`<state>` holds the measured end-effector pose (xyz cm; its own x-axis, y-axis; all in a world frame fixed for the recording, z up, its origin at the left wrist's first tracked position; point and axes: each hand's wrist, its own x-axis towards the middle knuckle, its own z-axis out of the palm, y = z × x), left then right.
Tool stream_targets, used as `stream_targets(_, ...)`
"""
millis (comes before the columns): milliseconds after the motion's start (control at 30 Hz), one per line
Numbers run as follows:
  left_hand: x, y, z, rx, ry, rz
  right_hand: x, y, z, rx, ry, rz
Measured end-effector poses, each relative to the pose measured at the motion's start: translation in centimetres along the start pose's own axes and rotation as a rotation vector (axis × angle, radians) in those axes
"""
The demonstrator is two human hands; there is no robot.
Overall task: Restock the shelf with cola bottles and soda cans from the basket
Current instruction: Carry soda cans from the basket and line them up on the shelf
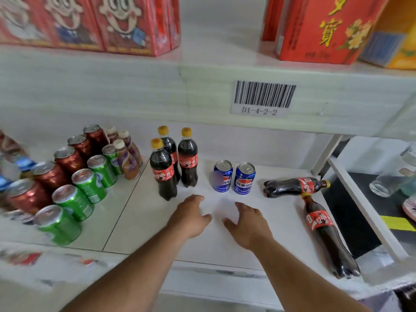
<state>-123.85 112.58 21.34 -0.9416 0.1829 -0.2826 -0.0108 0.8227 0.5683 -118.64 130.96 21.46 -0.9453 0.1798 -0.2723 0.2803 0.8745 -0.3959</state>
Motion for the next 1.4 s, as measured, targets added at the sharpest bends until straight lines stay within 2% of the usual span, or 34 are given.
stream_targets(233, -8.5, -1.7, -2.5, -0.038, 0.217, -0.1, -4.2, -5.4, 0.2, -0.091, 0.002, -0.448)
stream_targets(500, -22.8, -7.8, -1.8, -0.017, 0.411, -0.462, -11.6, -9.3, 3.2, -0.237, -0.162, -0.871)
stream_targets(633, -31.3, -10.6, 0.3, -0.058, 0.461, -0.713, -15.3, -10.8, 6.0, -0.227, -0.301, -0.98)
stream_targets(733, -37.2, -11.8, 1.2, -0.111, 0.53, -0.831, -18.9, -12.9, 8.0, -0.198, -0.393, -1.064)
stream_targets(1200, -63.1, -19.0, 3.6, -0.257, 0.853, -1.266, -40.7, -25.5, 19.2, -0.3, -0.663, -1.513)
stream_targets(1400, -74.3, -24.0, 3.7, -0.281, 0.959, -1.384, -51.7, -30.6, 24.1, -0.362, -0.696, -1.648)
